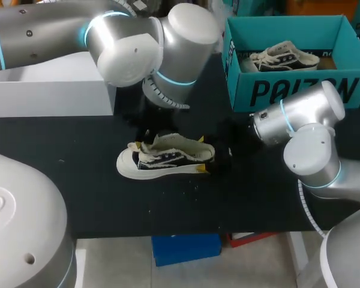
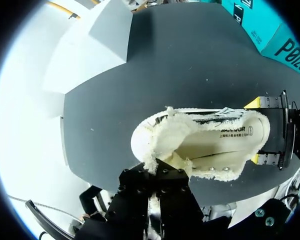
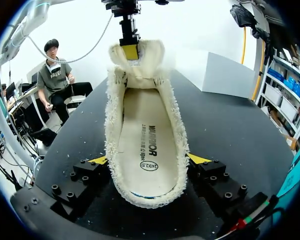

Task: Take the shoe out of the shoebox, open the shoe tongue, remove and reinsert the insole, then place the shoe into the shoebox

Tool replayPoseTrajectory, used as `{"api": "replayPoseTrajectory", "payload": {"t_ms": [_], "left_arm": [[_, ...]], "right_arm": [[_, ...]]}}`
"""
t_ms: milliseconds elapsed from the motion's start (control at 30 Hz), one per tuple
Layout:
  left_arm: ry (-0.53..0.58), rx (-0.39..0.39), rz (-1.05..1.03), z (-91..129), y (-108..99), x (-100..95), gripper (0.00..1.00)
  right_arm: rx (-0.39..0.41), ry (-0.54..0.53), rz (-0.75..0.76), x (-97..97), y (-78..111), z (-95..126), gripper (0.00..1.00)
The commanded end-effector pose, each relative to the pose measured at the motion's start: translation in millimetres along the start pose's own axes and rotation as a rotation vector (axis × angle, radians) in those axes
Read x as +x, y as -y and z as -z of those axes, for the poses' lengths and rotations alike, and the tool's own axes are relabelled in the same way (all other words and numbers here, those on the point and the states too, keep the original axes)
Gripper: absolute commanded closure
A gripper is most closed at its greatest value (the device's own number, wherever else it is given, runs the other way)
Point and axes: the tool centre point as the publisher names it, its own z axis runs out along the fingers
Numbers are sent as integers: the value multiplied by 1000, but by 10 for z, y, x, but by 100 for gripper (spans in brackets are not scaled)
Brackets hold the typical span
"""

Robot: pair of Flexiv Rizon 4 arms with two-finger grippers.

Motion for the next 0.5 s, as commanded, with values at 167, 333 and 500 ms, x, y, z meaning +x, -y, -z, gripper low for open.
{"api": "replayPoseTrajectory", "payload": {"t_ms": [167, 333, 500], "left_arm": [[-30, -29, 20, -188, -109, -190, 0], [-18, -36, 41, -237, -160, -290, 0], [-16, -45, 69, -289, -159, -384, 0]], "right_arm": [[3, 2, -3, -11, 41, -48, 100], [3, 2, -3, -11, 41, -48, 100], [3, 2, -3, -11, 41, -48, 100]]}}
